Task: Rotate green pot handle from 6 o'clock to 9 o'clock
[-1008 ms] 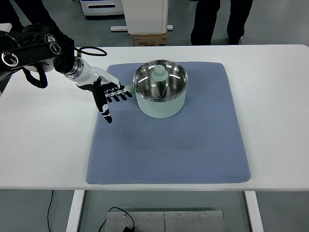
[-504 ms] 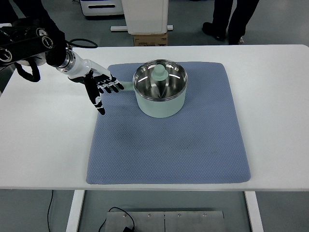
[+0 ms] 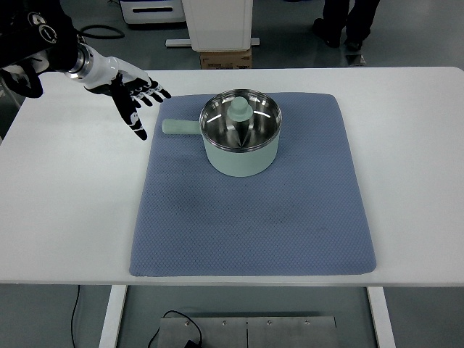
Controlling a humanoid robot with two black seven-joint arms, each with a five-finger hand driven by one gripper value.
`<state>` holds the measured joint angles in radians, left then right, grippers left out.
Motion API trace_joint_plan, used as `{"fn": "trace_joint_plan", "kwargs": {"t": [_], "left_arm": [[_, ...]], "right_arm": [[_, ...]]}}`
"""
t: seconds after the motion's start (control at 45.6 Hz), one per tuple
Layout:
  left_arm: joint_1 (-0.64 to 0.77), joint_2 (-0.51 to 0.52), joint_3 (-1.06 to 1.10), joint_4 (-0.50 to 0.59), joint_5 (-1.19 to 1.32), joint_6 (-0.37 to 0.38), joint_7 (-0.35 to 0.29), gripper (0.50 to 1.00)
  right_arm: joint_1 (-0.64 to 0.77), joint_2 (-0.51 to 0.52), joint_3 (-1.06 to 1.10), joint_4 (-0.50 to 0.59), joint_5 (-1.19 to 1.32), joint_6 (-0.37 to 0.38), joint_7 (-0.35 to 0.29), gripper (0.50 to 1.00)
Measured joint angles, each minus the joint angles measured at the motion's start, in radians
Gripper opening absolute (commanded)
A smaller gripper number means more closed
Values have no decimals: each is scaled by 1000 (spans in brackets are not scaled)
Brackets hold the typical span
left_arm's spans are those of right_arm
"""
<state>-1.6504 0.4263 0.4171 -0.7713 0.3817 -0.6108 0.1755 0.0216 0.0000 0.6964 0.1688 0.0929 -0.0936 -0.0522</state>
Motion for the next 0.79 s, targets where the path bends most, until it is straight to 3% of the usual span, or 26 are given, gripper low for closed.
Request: {"fn": "trace_joint_plan", "kwargs": {"t": [0.197, 0.504, 0.679, 0.789], "left_arm": [[12, -3, -76, 64, -78, 0, -12, 1000], [95, -11, -145, 128, -510, 2, -11, 1000], [240, -21, -352, 228, -693, 135, -11, 1000], [321, -41, -542, 304, -706, 182, -11, 1000]], "right_arm": [[0, 0, 0, 0, 0, 0, 0, 1000], [0, 0, 0, 0, 0, 0, 0, 1000], [0, 0, 0, 0, 0, 0, 0, 1000], [0, 0, 0, 0, 0, 0, 0, 1000]]}}
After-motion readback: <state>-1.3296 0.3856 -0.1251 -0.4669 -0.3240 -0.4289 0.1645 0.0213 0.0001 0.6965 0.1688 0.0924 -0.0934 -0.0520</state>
